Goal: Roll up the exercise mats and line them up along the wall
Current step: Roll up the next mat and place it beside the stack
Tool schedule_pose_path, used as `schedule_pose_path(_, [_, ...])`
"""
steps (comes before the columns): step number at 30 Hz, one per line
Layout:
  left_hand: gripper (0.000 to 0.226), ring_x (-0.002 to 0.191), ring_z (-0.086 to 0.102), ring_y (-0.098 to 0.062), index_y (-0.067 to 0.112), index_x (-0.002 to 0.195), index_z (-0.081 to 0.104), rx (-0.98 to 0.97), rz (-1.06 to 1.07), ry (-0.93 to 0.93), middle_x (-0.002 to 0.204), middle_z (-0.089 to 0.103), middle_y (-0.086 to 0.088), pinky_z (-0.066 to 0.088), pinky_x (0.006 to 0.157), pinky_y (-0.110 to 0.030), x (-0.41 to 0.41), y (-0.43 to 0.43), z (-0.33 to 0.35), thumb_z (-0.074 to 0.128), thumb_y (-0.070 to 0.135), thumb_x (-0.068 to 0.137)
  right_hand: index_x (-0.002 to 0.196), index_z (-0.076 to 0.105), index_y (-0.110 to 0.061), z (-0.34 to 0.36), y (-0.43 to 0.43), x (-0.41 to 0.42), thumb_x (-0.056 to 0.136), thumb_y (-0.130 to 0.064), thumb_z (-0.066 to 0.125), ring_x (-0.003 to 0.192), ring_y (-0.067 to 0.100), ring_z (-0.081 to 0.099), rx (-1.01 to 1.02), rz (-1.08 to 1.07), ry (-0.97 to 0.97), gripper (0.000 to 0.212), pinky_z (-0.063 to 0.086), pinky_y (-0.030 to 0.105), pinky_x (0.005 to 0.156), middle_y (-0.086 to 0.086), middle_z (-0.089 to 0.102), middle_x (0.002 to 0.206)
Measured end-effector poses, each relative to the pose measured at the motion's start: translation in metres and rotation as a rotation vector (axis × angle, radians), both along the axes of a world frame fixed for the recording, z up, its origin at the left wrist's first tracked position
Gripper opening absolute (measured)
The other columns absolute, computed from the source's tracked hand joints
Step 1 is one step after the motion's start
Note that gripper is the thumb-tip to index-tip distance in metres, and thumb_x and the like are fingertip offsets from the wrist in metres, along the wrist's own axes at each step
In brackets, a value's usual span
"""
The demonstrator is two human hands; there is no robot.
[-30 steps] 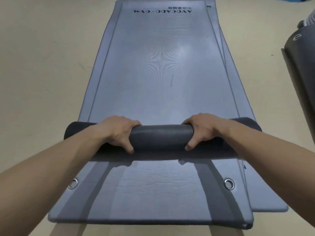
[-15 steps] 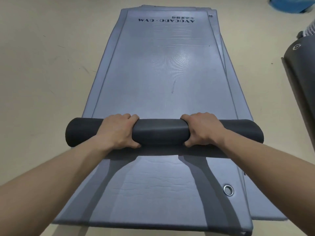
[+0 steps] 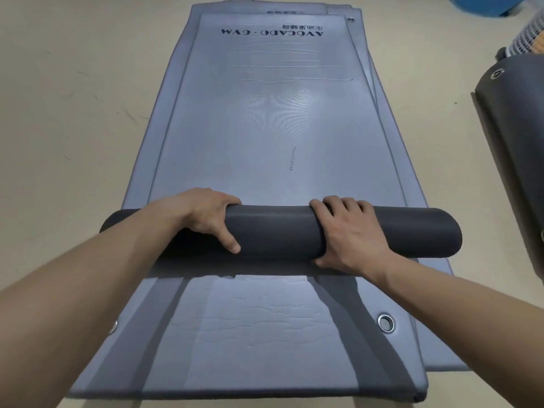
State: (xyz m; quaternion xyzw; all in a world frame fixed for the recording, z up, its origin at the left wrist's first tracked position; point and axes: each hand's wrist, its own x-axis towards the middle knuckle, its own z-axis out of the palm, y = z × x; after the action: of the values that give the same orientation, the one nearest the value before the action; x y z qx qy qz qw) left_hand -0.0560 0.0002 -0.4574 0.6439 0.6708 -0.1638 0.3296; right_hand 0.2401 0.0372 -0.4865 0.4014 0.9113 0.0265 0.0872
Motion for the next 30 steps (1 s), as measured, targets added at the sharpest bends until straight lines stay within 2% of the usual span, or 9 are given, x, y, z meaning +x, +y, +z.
schedule_pose_path(3, [0.091,0.104,0.060,-0.018,0.040,0.133,0.050,0.023,0.056,-0.004,0.116,0.064,0.014,0.043,0.084,-0.033,-0.005,-0.007,-0.003,0.085,0.076,0.057,0.140,0.038,-0.028,0.009,0.021,-0.012,0.057,-0.073,0.070,0.105,0.030,0.059,-0.055,0.054,-0.044,0.100,0.047,0.045,0.090,0.002,0.054,0.126])
schedule_pose_path(6, [0.118,0.122,0.056,-0.025,0.031,0.152,0.035,0.403,0.023,0.170,0.141,0.052,0.002,0.046,0.100,-0.042,0.002,-0.037,-0.017,0.072,0.088,0.055,0.136,0.040,-0.032,0.017,0.039,-0.022,0.055,-0.074,0.075,0.096,0.026,0.060,-0.201,0.020,-0.084,0.097,0.047,0.039,0.077,-0.002,0.056,0.116])
schedule_pose_path(9, [0.136,0.124,0.053,-0.035,0.013,0.157,0.027,0.635,-0.152,0.417,0.145,0.050,-0.011,0.041,0.107,-0.051,0.017,-0.061,-0.042,0.075,0.086,0.052,0.132,0.044,-0.034,0.032,0.059,-0.033,0.056,-0.074,0.081,0.090,0.023,0.059,-0.354,-0.008,-0.126,0.092,0.048,0.037,0.074,-0.006,0.058,0.107])
schedule_pose_path(12, [0.115,0.113,0.058,-0.030,0.022,0.150,0.030,0.540,-0.122,0.364,0.136,0.056,-0.004,0.045,0.100,-0.046,0.015,-0.038,-0.035,0.075,0.074,0.058,0.133,0.045,-0.034,0.031,0.065,-0.036,0.056,-0.075,0.081,0.097,0.023,0.059,-0.389,-0.047,-0.130,0.095,0.050,0.040,0.080,-0.006,0.061,0.112])
schedule_pose_path(16, [0.093,0.092,0.061,-0.024,0.029,0.135,0.041,0.424,-0.117,0.306,0.114,0.061,0.004,0.052,0.077,-0.039,0.015,-0.017,-0.011,0.076,0.070,0.059,0.157,0.019,-0.028,0.014,0.036,-0.020,0.051,-0.085,0.073,0.123,0.031,0.052,-0.063,0.028,-0.065,0.132,0.041,0.051,0.105,0.004,0.050,0.138])
schedule_pose_path(19, [0.083,0.087,0.061,-0.019,0.034,0.128,0.049,0.322,-0.143,0.274,0.104,0.063,0.010,0.054,0.073,-0.036,0.012,-0.014,-0.004,0.077,0.070,0.058,0.150,0.025,-0.027,0.014,0.030,-0.016,0.056,-0.074,0.079,0.109,0.030,0.056,-0.030,0.104,-0.133,0.118,0.048,0.046,0.091,0.004,0.053,0.130])
schedule_pose_path(23, [0.112,0.113,0.060,-0.023,0.037,0.155,0.033,0.209,-0.085,0.166,0.132,0.061,0.006,0.050,0.091,-0.037,0.006,-0.014,0.000,0.081,0.072,0.060,0.142,0.040,-0.037,0.034,0.049,-0.028,0.057,-0.070,0.084,0.099,0.024,0.062,-0.268,0.081,-0.150,0.101,0.050,0.036,0.076,-0.005,0.059,0.114])
schedule_pose_path(26, [0.132,0.138,0.044,-0.031,0.024,0.161,0.015,0.435,-0.119,0.309,0.157,0.037,-0.004,0.033,0.117,-0.048,0.023,-0.037,-0.024,0.075,0.082,0.059,0.140,0.046,-0.040,0.034,0.061,-0.037,0.052,-0.069,0.088,0.105,0.022,0.062,-0.384,0.034,-0.162,0.102,0.054,0.040,0.086,-0.010,0.064,0.116])
schedule_pose_path(30, [0.129,0.135,0.046,-0.030,0.021,0.156,0.024,0.541,-0.116,0.332,0.153,0.043,-0.002,0.033,0.117,-0.050,0.030,-0.041,-0.041,0.076,0.083,0.056,0.150,0.038,-0.036,0.027,0.067,-0.032,0.051,-0.072,0.088,0.116,0.022,0.054,-0.437,0.008,-0.095,0.116,0.048,0.039,0.097,-0.006,0.054,0.126])
